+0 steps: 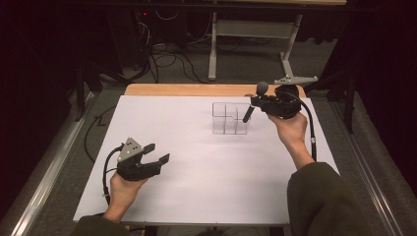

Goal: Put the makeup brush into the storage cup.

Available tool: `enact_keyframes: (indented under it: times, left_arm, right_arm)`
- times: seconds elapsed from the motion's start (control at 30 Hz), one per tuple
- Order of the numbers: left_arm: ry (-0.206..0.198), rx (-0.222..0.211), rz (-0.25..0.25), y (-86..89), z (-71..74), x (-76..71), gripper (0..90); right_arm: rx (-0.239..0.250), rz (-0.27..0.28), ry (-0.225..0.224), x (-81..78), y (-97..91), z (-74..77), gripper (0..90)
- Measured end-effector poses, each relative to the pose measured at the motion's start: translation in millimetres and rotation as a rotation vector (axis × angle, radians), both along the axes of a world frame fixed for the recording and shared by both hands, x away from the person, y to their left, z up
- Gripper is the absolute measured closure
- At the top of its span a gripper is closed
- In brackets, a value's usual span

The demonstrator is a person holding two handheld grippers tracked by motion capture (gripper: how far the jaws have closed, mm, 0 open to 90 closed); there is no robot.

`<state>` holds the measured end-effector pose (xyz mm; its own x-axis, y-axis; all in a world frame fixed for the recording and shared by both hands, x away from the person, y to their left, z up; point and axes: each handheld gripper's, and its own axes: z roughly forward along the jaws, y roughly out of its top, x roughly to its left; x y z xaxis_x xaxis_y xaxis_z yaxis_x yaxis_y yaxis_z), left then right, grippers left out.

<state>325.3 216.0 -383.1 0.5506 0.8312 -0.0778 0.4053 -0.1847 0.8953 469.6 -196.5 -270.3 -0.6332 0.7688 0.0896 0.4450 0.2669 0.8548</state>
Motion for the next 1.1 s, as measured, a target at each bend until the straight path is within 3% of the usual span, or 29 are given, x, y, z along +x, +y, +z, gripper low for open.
enact_keyframes:
  times: [1.1]
  left_arm:
    - [0.005,0.004,-0.003,-0.4,-0.5,0.5,34.4]
  right_arm:
    - [-0.014,-0.048,0.008,20.4,8.8,-9.5,72.2]
